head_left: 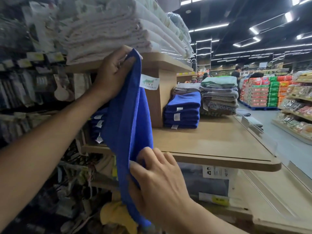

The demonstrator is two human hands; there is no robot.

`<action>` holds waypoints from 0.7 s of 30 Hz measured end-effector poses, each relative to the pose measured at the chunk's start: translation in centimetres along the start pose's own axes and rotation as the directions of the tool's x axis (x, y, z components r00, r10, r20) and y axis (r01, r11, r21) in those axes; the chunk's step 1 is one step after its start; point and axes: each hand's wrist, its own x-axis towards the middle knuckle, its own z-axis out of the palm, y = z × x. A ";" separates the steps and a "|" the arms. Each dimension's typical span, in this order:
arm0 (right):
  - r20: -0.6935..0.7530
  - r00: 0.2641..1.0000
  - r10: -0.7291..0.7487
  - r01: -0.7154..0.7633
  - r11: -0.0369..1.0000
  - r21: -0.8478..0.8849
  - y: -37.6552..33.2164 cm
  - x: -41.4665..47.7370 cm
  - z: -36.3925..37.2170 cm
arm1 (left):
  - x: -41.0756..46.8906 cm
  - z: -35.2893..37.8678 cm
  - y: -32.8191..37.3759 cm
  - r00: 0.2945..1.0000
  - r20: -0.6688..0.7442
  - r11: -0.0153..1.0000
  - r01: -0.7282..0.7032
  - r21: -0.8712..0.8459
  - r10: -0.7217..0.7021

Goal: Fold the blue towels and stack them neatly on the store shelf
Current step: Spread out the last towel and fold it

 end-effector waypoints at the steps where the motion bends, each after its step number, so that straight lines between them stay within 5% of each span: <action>1: 0.036 0.999 0.000 0.001 1.000 -0.005 -0.3 -0.2 0.4 | -0.1 0.0 -0.1 1.000 -0.008 1.000 0.017 -0.006 -0.017; 8: 0.232 0.973 0.016 -0.036 0.996 0.084 -1.5 -1.7 1.6 | -0.2 -0.2 0.2 0.993 -0.099 0.998 0.058 -0.021 -0.060; 12: 0.263 0.964 -0.035 -0.107 0.856 0.505 -1.5 -2.9 2.3 | -0.1 -0.1 0.8 0.991 -0.117 0.997 0.064 -0.036 -0.068; 15: 0.165 0.950 0.265 -0.307 0.696 0.649 0.4 -3.7 3.7 | 0.1 -0.1 1.3 0.990 -0.137 0.999 0.030 -0.011 -0.031; 18: 0.057 0.846 0.530 -0.496 0.744 0.447 3.1 -3.6 4.7 | 0.5 -0.2 1.3 0.992 -0.123 1.000 0.008 0.019 -0.006; 21: 0.084 0.737 0.671 -0.644 0.658 0.390 6.2 -3.1 4.9 | 0.9 -0.3 1.2 0.993 -0.115 0.999 0.003 0.047 0.002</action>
